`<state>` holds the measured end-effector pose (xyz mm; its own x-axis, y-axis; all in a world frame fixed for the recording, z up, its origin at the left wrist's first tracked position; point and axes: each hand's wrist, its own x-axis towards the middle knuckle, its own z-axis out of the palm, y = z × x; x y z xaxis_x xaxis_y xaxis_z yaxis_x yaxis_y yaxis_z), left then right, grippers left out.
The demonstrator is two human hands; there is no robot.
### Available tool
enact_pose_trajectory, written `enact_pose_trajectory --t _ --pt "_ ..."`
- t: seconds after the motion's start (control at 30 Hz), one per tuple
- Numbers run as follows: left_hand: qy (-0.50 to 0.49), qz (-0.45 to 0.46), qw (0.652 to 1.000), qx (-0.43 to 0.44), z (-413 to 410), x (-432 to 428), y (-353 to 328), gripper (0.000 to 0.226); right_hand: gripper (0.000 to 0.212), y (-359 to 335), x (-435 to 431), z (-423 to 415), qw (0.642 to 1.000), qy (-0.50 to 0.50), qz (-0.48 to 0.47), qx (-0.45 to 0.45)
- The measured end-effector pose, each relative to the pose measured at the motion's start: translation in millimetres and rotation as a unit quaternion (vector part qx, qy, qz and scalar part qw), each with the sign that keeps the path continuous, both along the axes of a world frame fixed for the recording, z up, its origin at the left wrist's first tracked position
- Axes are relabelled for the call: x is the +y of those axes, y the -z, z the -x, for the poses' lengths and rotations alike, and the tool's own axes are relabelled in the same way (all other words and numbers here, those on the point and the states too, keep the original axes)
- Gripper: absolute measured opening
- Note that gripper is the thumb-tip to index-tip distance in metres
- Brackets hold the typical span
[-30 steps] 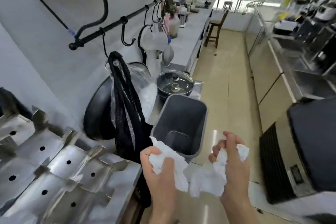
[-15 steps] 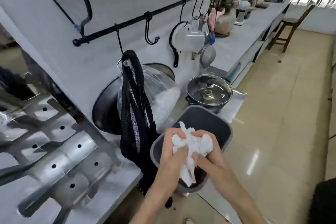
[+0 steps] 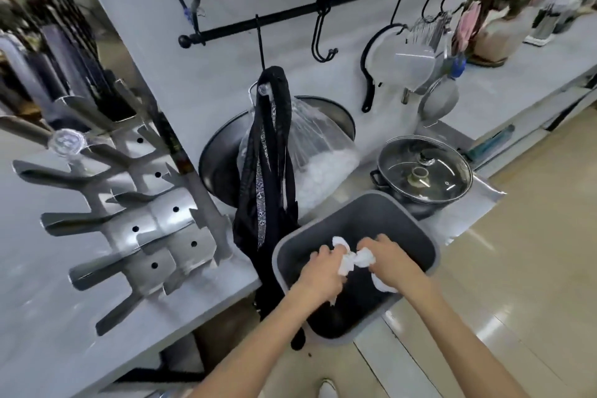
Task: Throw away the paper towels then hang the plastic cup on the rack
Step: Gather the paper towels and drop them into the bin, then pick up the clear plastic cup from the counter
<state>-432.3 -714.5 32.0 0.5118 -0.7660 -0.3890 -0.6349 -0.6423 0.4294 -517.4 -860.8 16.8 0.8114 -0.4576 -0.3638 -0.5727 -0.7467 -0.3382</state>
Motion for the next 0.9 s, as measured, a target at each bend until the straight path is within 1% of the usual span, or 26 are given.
enact_pose_trajectory --t 0.07,0.17,0.23,0.27,0.33,0.43,0.47,0.53,0.6,0.7,0.8,0.87,0.9 --pt "0.005 -0.024 1.000 -0.007 -4.2 1.9 9.3 0.062 0.047 7.7 -3.1 -3.2 1.000 0.000 -0.003 0.021" --pt "0.004 -0.035 0.999 0.014 -6.3 0.5 17.7 0.069 0.077 15.5 -8.2 -4.1 0.999 0.005 -0.018 0.030" --pt "0.008 -0.033 0.999 0.013 -7.3 2.8 19.0 0.069 0.087 14.6 -10.5 -3.9 0.999 -0.008 -0.034 0.023" --pt "0.007 -0.026 1.000 0.012 -7.8 5.2 18.2 0.068 0.086 14.1 -11.9 -3.5 0.999 -0.019 -0.030 0.017" --pt "-0.006 0.001 1.000 0.006 -7.6 12.1 11.5 0.062 0.077 9.3 -12.7 -2.0 0.999 -0.042 0.002 -0.004" --pt "-0.039 0.075 0.996 -0.035 -9.6 27.7 -12.3 0.042 0.057 -11.1 -8.1 2.1 0.995 -0.023 0.011 -0.099" --pt "-0.057 0.106 0.992 -0.034 -10.5 35.8 -21.6 0.036 0.050 -21.0 -3.7 4.4 0.991 -0.018 0.012 -0.133" --pt "-0.086 0.152 0.984 -0.027 -10.9 53.7 -42.0 0.030 0.040 -43.3 8.5 10.3 0.980 0.000 0.006 -0.199" --pt "-0.105 0.190 0.975 -0.041 -12.8 77.7 -58.6 0.033 0.029 -69.7 32.1 11.3 0.964 0.029 -0.029 -0.262" --pt "-0.145 0.250 0.956 -0.056 -14.0 120.9 -79.7 0.043 0.017 -110.8 86.8 4.9 0.926 0.055 -0.138 -0.346" --pt "-0.224 0.288 0.929 -0.061 -18.9 176.7 -96.3 0.045 0.025 -132.7 152.8 -14.9 0.901 0.025 -0.229 -0.368" --pt "-0.280 0.298 0.909 -0.077 -26.2 216.3 -102.1 0.042 0.026 -135.7 193.3 -32.0 0.898 -0.009 -0.258 -0.358" --pt "-0.310 0.298 0.898 -0.089 -31.9 239.9 -103.0 0.042 0.027 -133.6 214.0 -42.8 0.902 -0.031 -0.263 -0.340"
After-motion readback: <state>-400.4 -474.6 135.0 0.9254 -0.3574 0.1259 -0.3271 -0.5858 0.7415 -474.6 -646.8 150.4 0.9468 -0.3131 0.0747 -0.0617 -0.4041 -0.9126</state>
